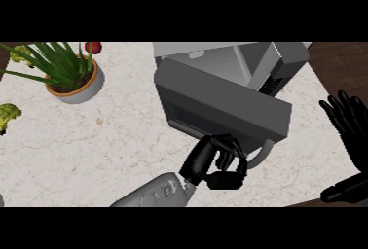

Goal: Pick up the milk, place it into the microwave and close the microwave

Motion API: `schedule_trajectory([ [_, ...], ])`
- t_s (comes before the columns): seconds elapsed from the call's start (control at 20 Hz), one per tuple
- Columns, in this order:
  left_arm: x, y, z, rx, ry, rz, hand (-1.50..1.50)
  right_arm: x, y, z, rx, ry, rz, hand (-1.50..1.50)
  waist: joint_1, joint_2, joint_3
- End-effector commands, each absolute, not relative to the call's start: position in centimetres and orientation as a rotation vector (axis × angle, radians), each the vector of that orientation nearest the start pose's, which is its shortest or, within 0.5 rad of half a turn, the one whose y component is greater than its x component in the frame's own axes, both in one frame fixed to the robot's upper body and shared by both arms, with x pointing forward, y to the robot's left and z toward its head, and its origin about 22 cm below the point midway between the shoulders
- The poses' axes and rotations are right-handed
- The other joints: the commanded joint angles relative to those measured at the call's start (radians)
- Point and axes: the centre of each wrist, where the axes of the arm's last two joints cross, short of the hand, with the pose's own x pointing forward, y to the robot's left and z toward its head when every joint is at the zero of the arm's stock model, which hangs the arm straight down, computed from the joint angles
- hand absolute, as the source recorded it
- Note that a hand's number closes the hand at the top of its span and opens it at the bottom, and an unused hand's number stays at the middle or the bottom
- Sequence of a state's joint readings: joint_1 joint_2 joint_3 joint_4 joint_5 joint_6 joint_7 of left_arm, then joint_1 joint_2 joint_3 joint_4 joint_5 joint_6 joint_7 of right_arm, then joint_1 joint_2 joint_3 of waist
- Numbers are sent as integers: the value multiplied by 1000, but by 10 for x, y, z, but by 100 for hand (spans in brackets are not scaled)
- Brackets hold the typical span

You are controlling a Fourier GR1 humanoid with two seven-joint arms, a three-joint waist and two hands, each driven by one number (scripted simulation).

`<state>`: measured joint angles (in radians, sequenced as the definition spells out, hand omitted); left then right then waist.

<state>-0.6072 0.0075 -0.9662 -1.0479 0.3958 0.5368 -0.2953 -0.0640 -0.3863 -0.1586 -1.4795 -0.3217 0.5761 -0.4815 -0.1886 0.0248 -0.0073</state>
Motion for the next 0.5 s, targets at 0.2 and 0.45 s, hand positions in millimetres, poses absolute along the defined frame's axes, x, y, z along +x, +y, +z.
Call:
schedule_trajectory([
  [0.2,294,1,13,-232,-1758,-434,150,264,-353,72,501,-2072,378,-150,-64,16,0],
  [0.45,319,3,29,-190,-1741,-336,150,264,-351,76,545,-2060,367,-150,-91,30,1],
])
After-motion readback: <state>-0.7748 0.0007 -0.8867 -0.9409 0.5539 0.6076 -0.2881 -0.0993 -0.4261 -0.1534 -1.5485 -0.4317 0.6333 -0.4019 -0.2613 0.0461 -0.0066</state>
